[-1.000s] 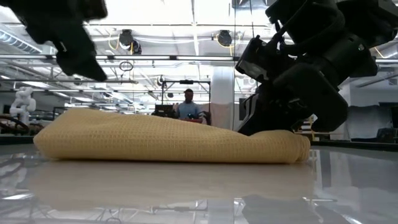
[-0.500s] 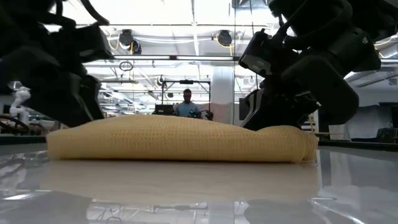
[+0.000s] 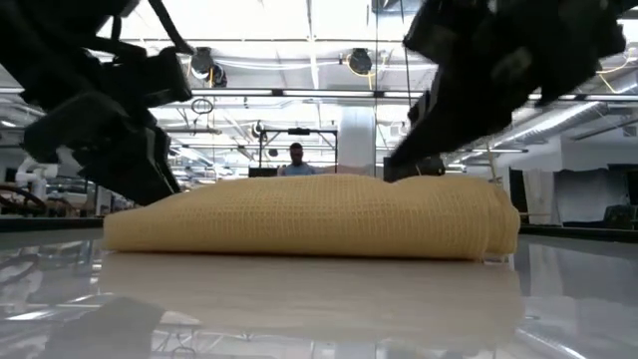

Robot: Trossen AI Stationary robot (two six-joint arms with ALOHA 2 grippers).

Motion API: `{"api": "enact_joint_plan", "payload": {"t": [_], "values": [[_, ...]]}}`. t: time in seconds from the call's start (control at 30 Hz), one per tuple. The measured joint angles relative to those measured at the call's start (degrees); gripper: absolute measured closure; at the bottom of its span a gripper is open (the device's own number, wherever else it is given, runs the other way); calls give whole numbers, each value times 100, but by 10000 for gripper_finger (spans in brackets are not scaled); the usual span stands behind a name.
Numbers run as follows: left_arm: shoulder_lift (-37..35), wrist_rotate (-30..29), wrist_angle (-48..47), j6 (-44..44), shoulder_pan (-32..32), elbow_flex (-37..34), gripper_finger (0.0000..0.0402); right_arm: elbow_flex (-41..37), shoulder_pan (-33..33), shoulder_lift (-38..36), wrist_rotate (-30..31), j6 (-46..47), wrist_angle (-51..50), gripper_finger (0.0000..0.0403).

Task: Roll towel into tight, uniform cylinder
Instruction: Roll the yellow towel

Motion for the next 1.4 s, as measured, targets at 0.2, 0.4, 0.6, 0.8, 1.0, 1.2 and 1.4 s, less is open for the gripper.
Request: {"api": "enact_joint_plan", "payload": {"t": [0.2,0.4,0.6,0.8,1.0,1.2,1.4], "values": [[51,-78,13,-284,216,2,254,12,472,164,477,-41,1113,403],[143,-104,234,-263,329,0,261,7,623,833,1358,299,1571,403],[-2,-58,263,-317,316,4,261,7,585,1343,1687,948,1437,403],[-550,-72,-5,-476,-56,4,261,26,631,1490,1751,1666,1051,403],[-635,-1159,10,-74,-317,4,261,25,700,1479,1764,1692,954,403],[-228,-1308,357,422,87,2,261,13,715,1366,1639,1682,924,403],[-748,-1122,1626,1439,-62,92,261,2,804,838,1599,1540,620,403]]}}
